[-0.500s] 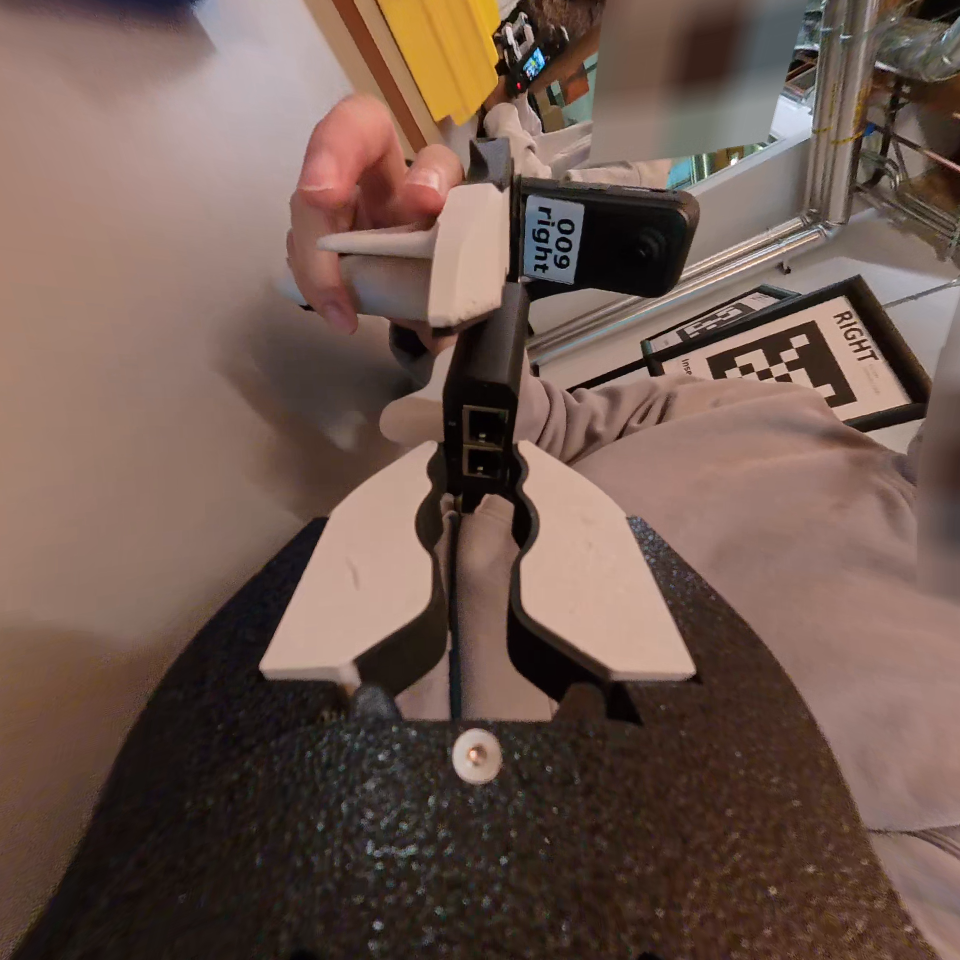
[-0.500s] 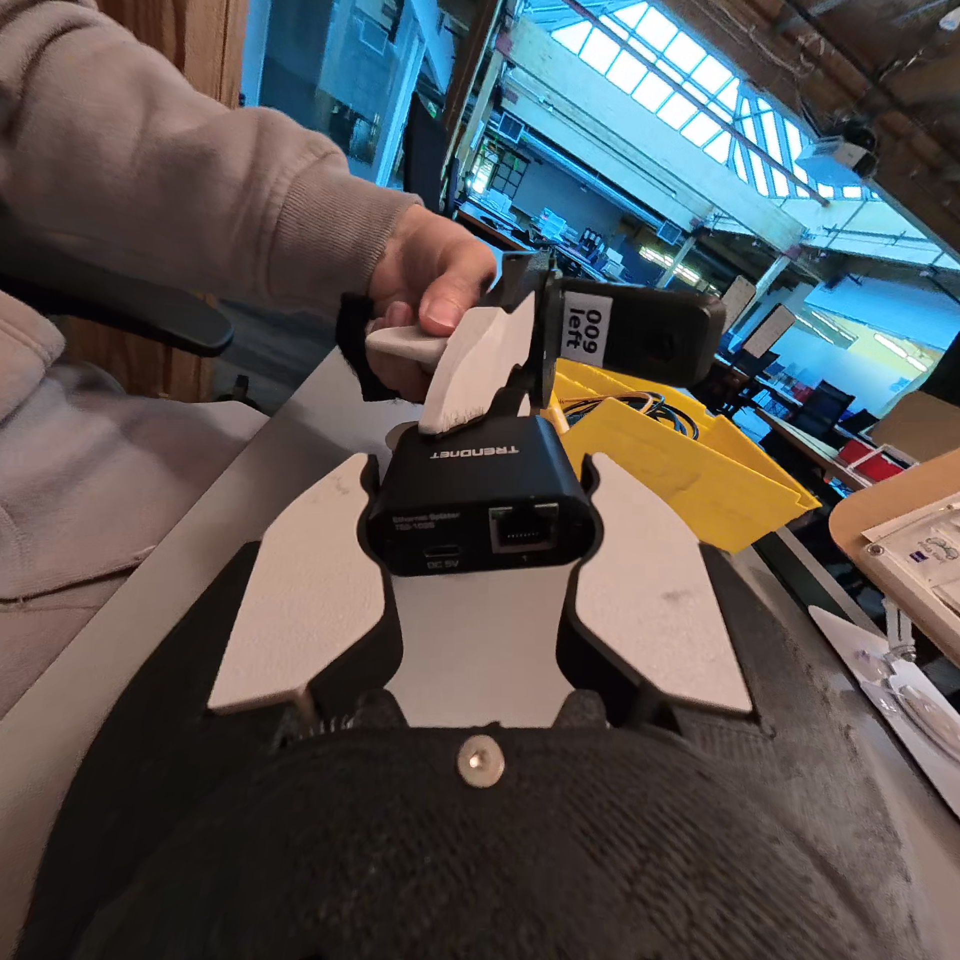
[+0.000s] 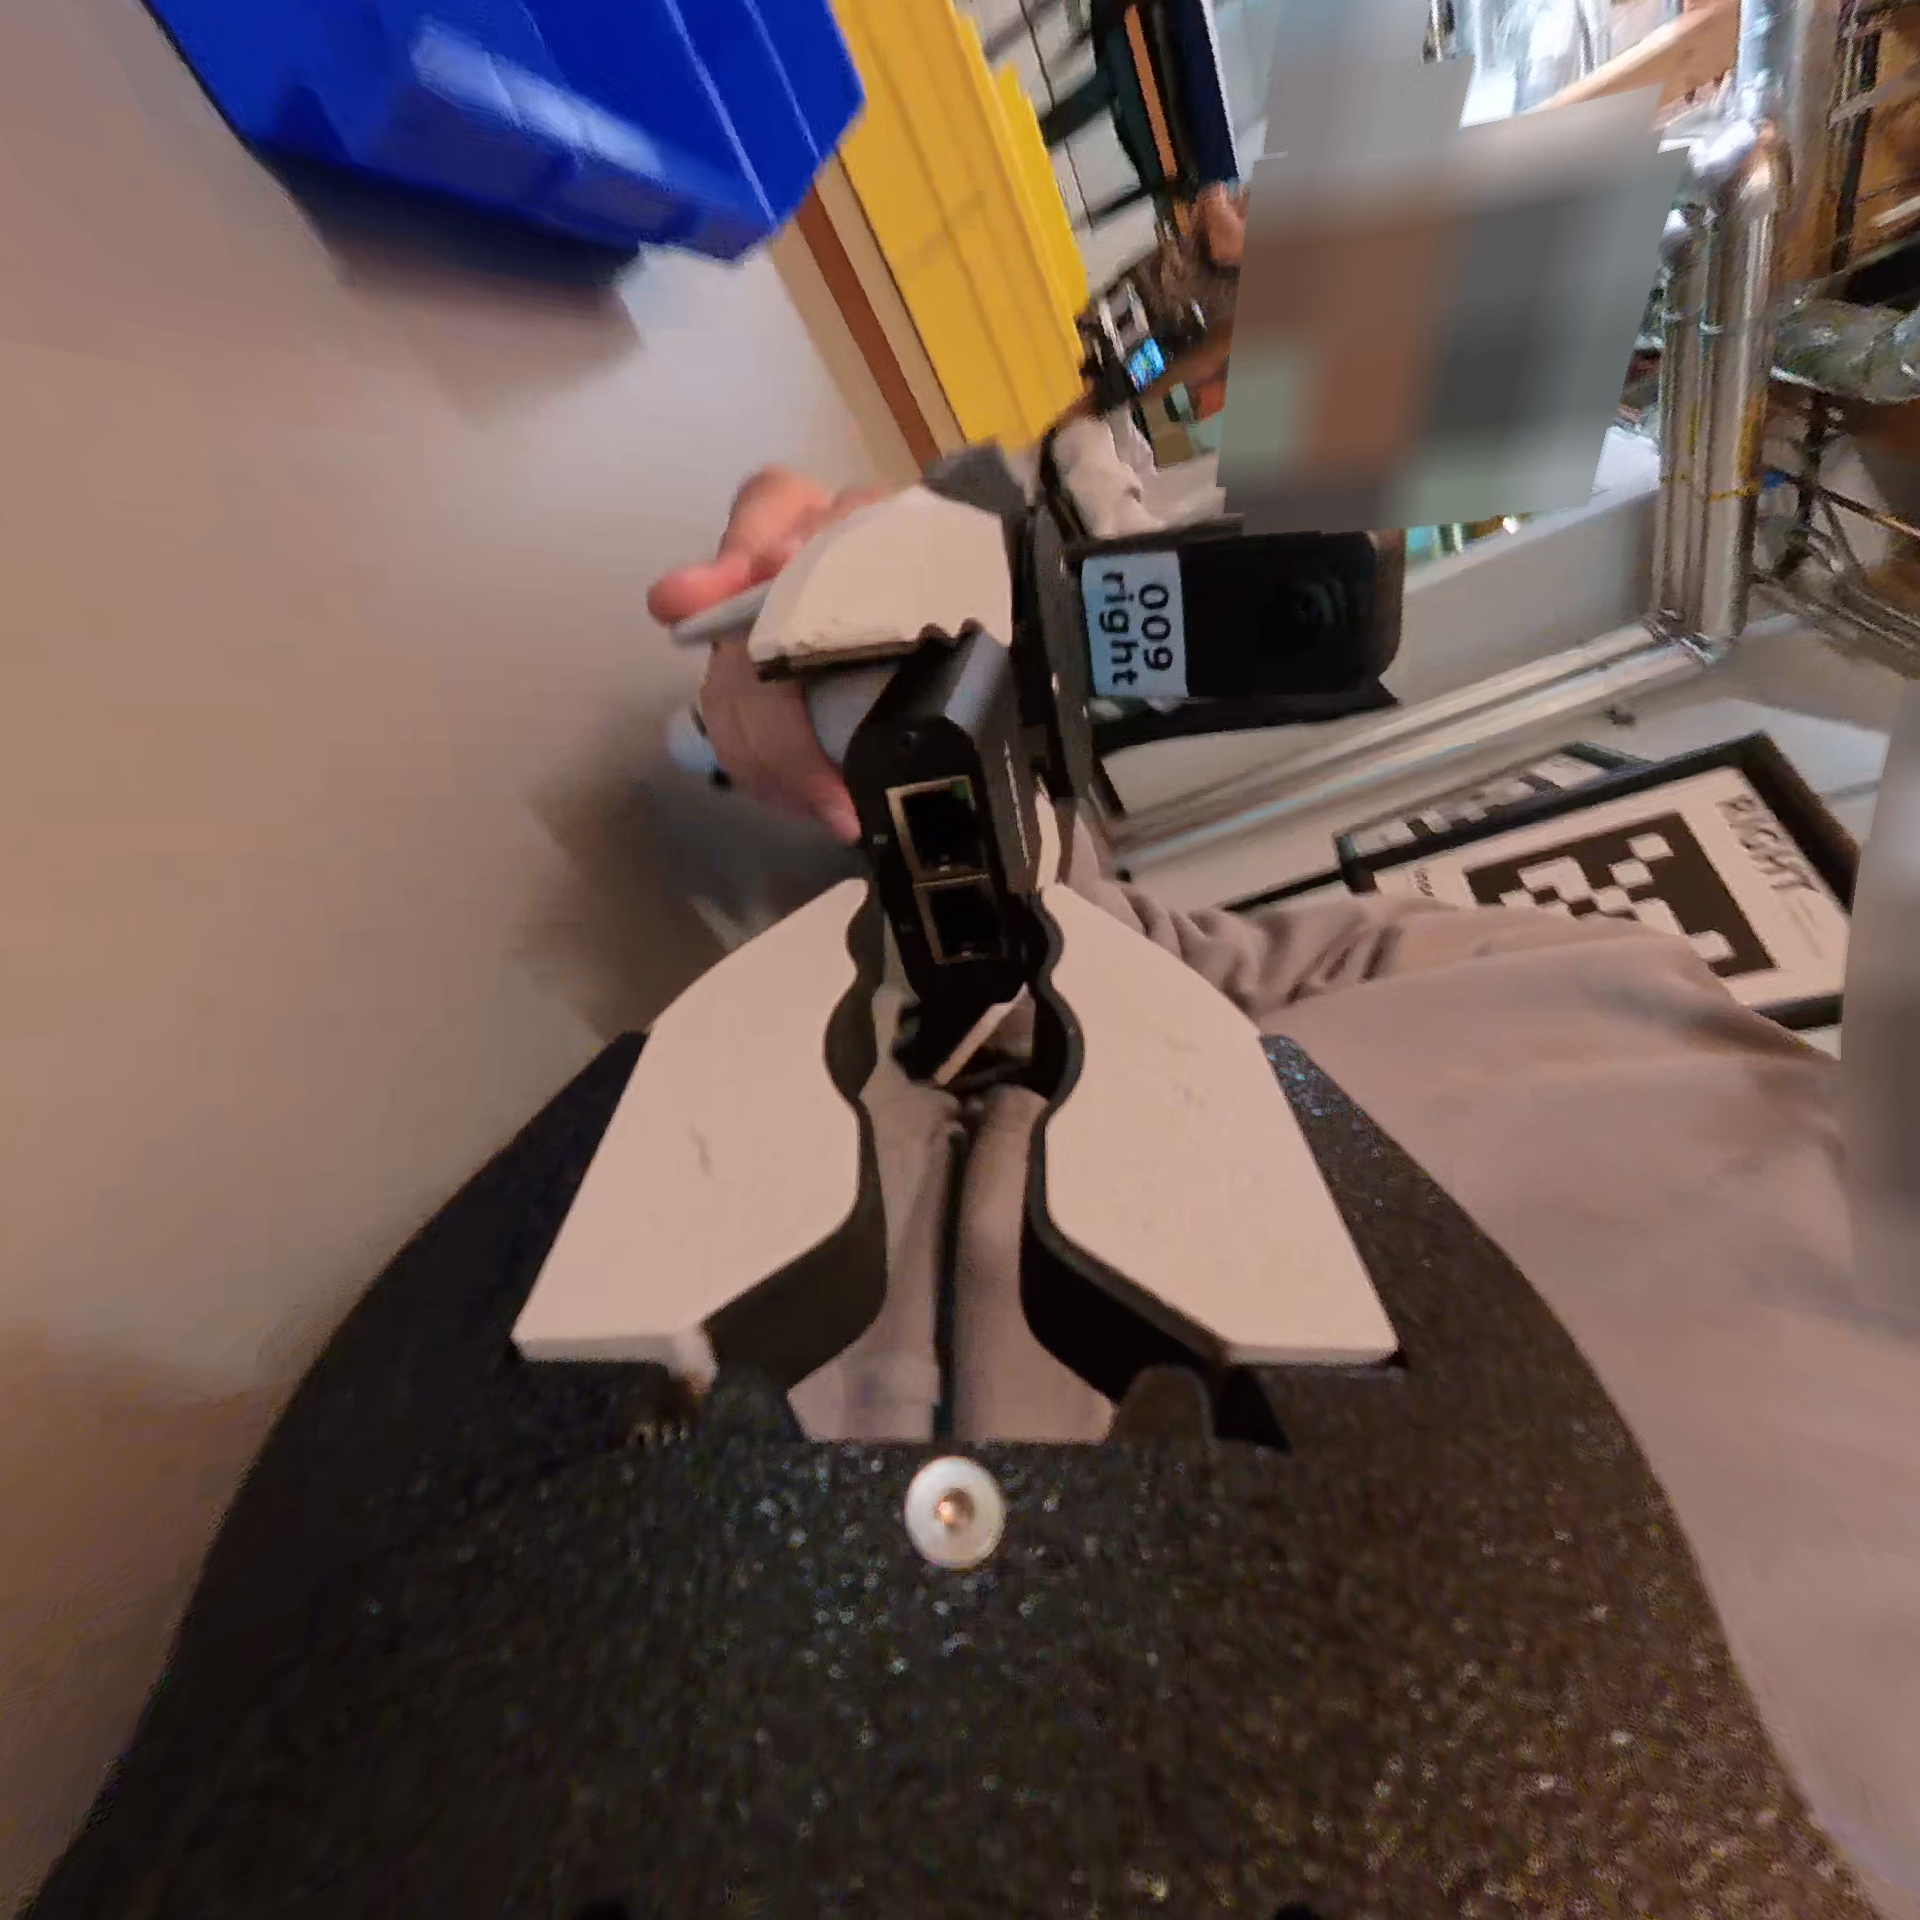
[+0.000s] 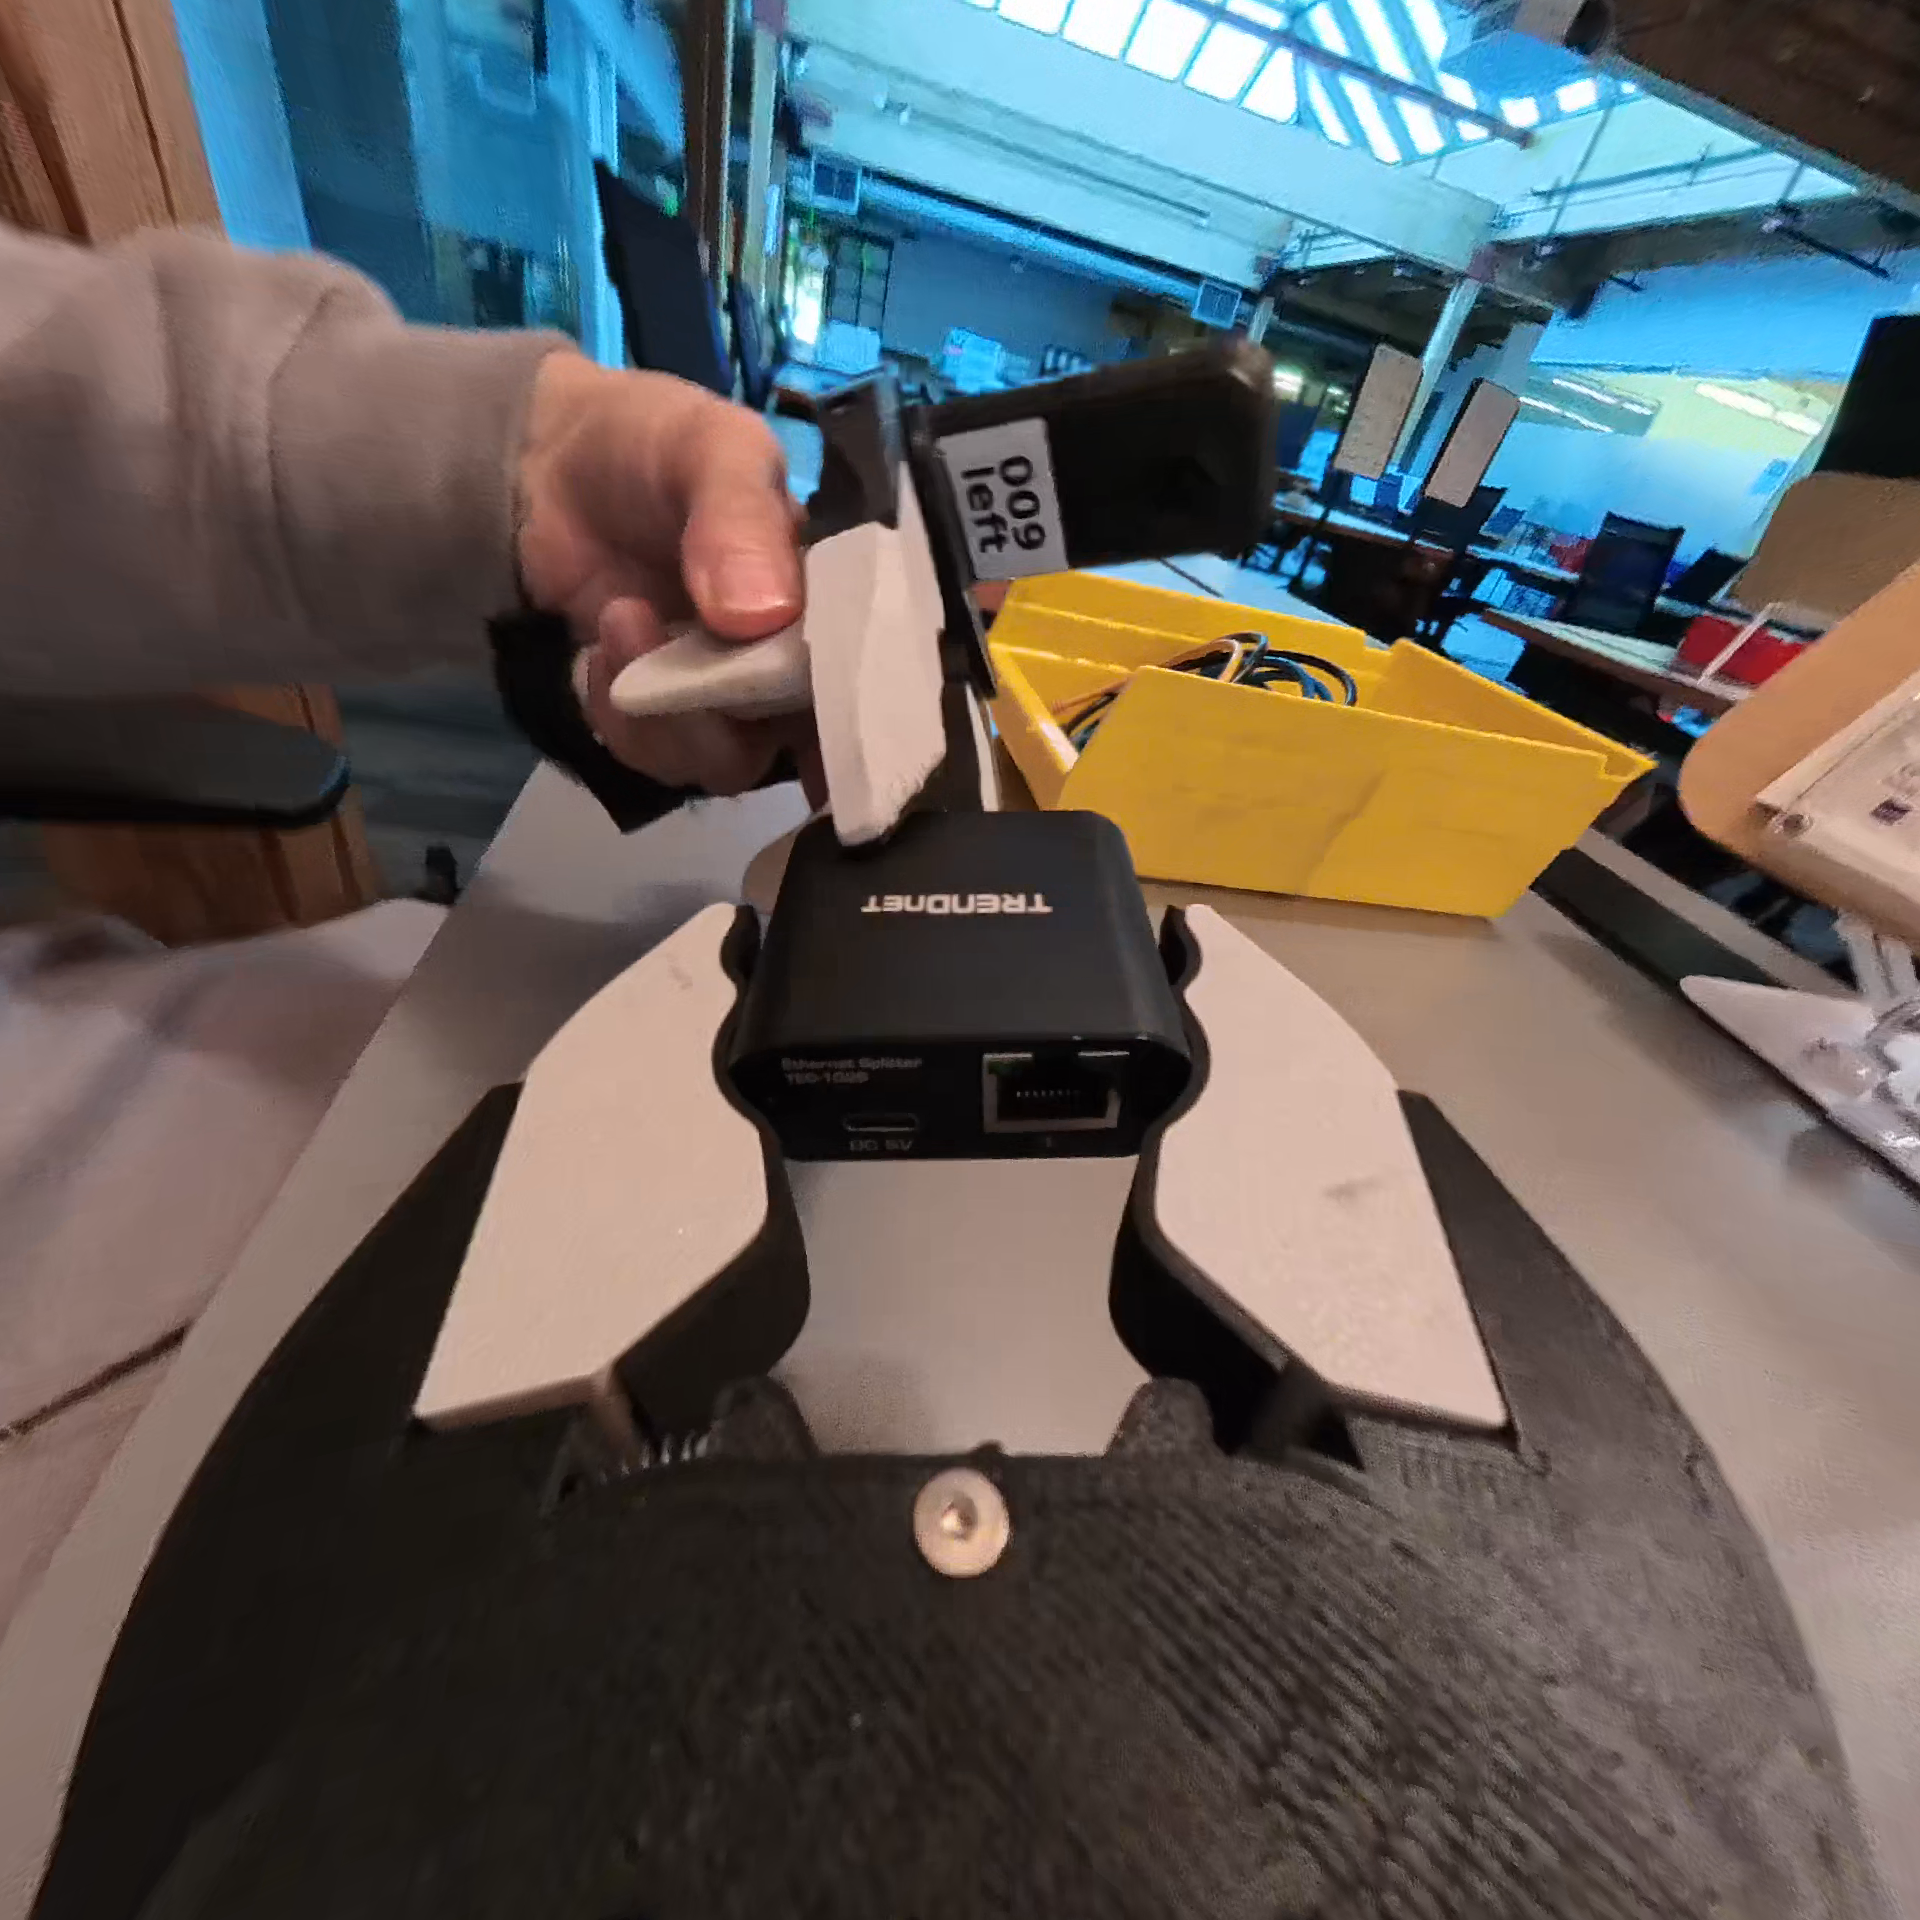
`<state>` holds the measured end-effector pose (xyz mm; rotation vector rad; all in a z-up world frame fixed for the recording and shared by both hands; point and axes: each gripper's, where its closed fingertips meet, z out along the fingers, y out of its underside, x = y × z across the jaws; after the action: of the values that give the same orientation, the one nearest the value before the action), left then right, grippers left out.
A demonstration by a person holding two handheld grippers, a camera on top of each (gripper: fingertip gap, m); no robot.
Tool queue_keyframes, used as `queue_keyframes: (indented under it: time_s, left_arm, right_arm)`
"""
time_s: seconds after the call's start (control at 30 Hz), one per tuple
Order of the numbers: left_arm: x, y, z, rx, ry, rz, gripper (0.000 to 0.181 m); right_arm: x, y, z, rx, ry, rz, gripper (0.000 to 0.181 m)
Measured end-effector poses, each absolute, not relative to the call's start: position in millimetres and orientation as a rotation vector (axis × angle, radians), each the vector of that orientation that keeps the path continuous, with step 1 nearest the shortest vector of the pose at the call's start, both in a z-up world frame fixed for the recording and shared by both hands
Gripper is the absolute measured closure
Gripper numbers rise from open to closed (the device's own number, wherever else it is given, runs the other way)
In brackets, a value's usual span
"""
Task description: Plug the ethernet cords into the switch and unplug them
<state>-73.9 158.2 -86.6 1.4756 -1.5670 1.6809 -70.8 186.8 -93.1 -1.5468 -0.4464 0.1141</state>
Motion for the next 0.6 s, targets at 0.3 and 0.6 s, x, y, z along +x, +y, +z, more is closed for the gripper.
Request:
queue_keyframes:
  time_s: [0.3,0.6]
  left_arm:
    - [-61.5,254.6,-55.9,1.968,-2.228,1.863,0.144]
    - [-66.9,462.7,-115.5,2.905,-1.970,0.851,0.149]
  right_arm:
    - [-31.2,181.1,-83.5,-1.479,-0.203,0.157,0.108]
    - [-30.9,180.6,-80.7,-1.452,-0.213,0.194,0.108]
